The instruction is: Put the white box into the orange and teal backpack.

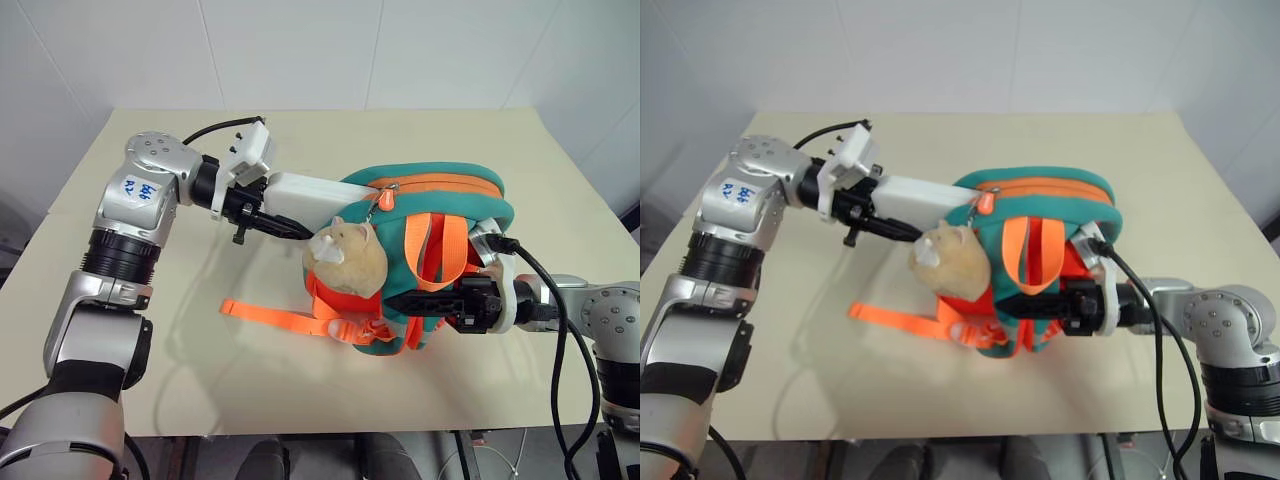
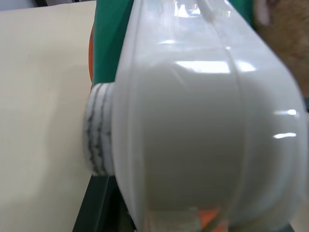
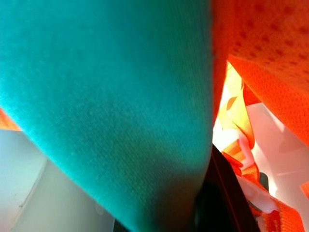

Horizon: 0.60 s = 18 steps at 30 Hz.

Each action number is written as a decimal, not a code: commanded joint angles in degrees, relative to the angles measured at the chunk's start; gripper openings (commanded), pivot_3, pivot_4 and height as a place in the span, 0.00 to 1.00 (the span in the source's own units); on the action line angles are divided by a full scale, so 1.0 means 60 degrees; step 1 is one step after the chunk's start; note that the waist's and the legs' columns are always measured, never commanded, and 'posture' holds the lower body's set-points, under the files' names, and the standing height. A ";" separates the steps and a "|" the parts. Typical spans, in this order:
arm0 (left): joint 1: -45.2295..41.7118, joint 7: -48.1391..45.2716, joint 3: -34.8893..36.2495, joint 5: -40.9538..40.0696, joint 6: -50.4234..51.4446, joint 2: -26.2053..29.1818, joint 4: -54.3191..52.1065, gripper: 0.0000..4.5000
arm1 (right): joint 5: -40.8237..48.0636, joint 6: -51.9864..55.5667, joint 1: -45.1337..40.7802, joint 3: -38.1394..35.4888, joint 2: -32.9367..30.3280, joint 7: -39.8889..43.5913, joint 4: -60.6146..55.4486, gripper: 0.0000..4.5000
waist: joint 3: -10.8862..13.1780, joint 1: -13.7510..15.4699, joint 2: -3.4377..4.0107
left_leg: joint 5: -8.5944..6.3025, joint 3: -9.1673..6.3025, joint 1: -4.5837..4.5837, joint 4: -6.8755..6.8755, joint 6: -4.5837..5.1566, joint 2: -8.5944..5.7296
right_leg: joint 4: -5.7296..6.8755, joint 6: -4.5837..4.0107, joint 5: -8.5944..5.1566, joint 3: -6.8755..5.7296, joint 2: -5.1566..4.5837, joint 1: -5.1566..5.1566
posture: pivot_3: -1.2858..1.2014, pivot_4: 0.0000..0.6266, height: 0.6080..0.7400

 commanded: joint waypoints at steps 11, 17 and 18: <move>-0.0892 -0.0577 -0.1009 0.1063 0.0438 -0.1767 -0.0376 0.29 | -0.0103 -0.0078 -0.0072 -0.0022 0.0411 -0.0072 -0.0406 0.12 | -0.0001 0.0176 -0.0001 | 0.0001 -0.0002 -0.0003 0.0023 0.0003 -0.0006 | 0.0007 0.0014 0.0008 0.0003 0.0000 0.0008 | 0.52 0.24 1.00; -0.1511 -0.0935 -0.1069 0.1815 -0.0658 -0.1279 0.0785 0.29 | -0.0114 -0.0072 0.0166 -0.0141 0.0337 -0.0031 -0.0562 0.12 | -0.0001 0.0186 -0.0001 | 0.0003 -0.0002 -0.0001 0.0021 0.0004 -0.0004 | 0.0012 0.0014 0.0008 0.0004 0.0004 0.0006 | 0.52 0.24 1.00; -0.1565 -0.0851 -0.1091 0.1835 -0.0762 -0.1353 0.0928 0.29 | -0.0131 -0.0083 0.0173 -0.0133 0.0346 -0.0026 -0.0565 0.12 | -0.0001 0.0189 -0.0001 | 0.0003 -0.0001 -0.0001 0.0022 0.0004 -0.0004 | 0.0012 0.0014 0.0008 0.0005 0.0002 0.0006 | 0.52 0.24 1.00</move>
